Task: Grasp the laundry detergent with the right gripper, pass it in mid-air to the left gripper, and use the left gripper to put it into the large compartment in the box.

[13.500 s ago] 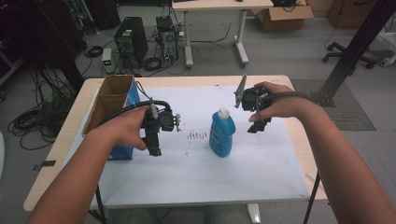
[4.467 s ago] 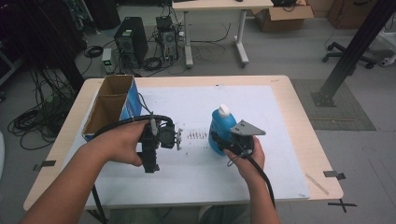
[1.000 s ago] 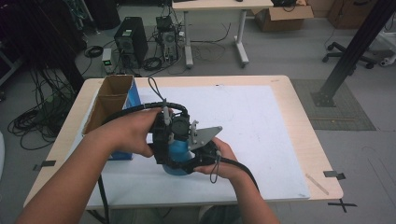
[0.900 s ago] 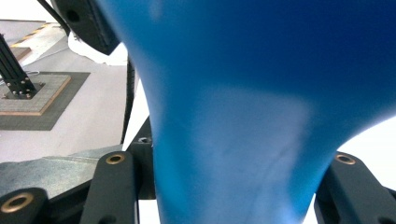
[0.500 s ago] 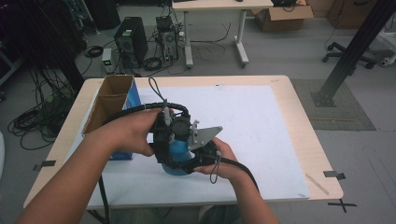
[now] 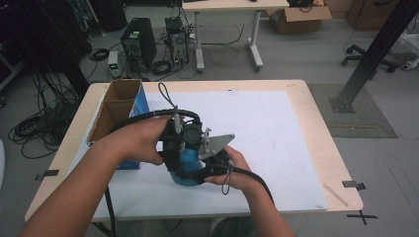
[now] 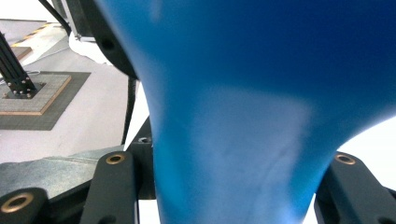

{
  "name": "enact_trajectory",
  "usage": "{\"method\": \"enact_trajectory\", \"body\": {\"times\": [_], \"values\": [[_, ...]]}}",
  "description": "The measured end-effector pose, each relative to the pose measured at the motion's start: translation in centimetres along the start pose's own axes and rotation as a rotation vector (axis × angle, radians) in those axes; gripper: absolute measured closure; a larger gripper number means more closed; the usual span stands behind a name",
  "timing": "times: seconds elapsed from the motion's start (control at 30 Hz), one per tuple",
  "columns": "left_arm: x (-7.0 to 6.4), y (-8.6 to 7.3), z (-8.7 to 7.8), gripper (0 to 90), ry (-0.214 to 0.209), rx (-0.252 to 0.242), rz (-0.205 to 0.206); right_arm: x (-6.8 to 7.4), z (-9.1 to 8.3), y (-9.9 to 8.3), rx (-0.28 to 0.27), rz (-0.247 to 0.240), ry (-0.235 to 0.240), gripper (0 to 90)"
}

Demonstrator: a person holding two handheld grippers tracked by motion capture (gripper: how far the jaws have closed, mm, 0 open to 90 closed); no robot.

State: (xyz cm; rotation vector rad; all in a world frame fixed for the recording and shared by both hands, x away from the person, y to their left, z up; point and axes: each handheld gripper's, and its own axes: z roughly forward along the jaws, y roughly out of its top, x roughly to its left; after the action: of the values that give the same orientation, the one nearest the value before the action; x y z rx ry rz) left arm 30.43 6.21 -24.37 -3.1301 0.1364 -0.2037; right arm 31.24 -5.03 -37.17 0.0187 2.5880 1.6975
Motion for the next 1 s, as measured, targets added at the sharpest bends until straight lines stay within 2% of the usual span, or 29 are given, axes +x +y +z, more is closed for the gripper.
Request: {"method": "enact_trajectory", "body": {"times": [0.17, 0.4, 0.73, 0.83, 0.97, 1.0], "values": [[0.0, 0.0, 0.1, 37.0, -0.017, 0.004, 0.002, 0.0, 0.0, 0.1, 0.005, -0.005, -0.005, 45.2], [0.0, 0.3, 0.0, 38.4, -0.014, 0.017, -0.007, 0.1, 0.0, 0.1, 0.01, -0.007, -0.017, 45.3], [-0.4, 0.7, -0.3, 39.2, -0.001, 0.044, -0.02, 0.2, -0.2, 0.4, 0.007, -0.037, -0.024, 45.3], [-0.6, 0.8, -0.3, 39.3, 0.01, 0.049, -0.009, 0.3, -0.2, 0.3, 0.005, -0.04, -0.03, 44.9], [-0.8, 1.1, -0.2, 39.3, 0.021, 0.063, -0.001, 0.3, -0.2, 0.0, -0.01, -0.021, -0.032, 43.2], [-0.8, 1.3, -0.1, 39.3, 0.025, 0.068, -0.005, 0.3, -0.2, -0.1, -0.031, 0.015, -0.019, 36.2]]}}
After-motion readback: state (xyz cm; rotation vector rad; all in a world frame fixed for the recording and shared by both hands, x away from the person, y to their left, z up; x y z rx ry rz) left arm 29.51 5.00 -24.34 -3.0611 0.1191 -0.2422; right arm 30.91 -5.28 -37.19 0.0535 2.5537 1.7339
